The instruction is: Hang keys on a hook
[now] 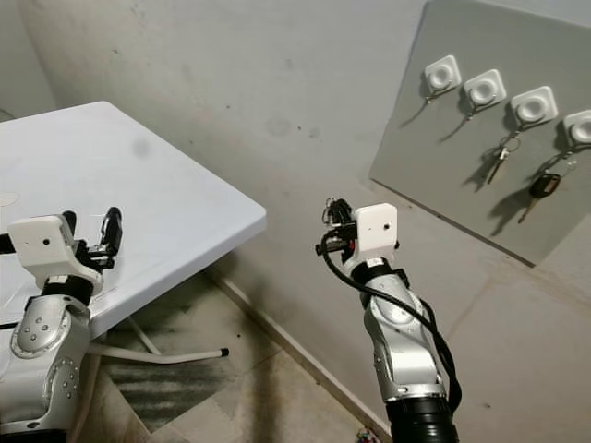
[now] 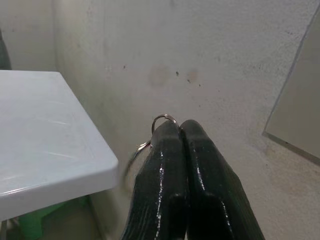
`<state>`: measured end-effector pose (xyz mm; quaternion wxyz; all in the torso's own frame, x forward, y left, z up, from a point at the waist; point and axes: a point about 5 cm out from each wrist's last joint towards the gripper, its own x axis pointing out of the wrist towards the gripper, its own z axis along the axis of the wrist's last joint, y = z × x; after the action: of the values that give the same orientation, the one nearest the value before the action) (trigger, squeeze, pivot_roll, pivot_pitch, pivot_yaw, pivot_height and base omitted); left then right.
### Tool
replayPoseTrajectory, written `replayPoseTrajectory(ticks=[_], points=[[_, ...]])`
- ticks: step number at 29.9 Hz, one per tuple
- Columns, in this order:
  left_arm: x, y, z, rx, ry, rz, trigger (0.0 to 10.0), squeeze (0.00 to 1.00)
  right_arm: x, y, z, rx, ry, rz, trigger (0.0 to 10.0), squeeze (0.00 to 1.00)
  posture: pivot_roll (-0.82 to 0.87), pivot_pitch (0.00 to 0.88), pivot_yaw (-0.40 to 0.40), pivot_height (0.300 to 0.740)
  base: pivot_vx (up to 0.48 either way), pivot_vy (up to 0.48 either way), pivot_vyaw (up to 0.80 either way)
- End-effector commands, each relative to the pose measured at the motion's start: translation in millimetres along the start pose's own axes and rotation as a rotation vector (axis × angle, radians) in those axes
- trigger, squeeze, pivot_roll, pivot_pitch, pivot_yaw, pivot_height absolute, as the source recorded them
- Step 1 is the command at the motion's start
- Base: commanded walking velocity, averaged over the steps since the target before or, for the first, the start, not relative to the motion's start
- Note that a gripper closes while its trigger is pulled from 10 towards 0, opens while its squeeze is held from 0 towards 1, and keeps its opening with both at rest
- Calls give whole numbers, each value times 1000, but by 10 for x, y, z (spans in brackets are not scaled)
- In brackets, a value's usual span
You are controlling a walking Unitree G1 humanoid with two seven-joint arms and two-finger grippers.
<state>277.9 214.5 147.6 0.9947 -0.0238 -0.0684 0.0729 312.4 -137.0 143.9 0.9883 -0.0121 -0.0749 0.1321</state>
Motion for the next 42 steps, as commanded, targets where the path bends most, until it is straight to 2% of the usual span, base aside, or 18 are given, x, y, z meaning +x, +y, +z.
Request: replayPoseTrajectory(ticks=[1, 7, 10, 15, 42], points=[[15, -15, 9, -6, 6, -1, 10000, 0, 0, -13, 30, -3, -11, -2, 10000, 0, -52, 0, -49, 740, 0, 0, -800], [14, -2, -4, -35, 16, 4, 10000, 0, -5, -13, 26, -3, -8, 3, 10000, 0, -51, 0, -52, 740, 0, 372, -800], [14, 6, 2, 1, 16, 8, 10000, 0, -4, -12, 28, -4, -8, 5, 10000, 0, -51, 0, -53, 740, 0, 0, -800], [10, 3, -8, -18, 24, 16, 10000, 0, -7, -12, 28, -5, -7, 6, 10000, 0, -52, 0, -53, 740, 0, 0, -800], [-8, -7, -40, 9, 55, 32, 10000, 0, -22, -2, 24, -6, 3, 10, 10000, 0, -51, 0, -59, 740, 0, 0, -800]])
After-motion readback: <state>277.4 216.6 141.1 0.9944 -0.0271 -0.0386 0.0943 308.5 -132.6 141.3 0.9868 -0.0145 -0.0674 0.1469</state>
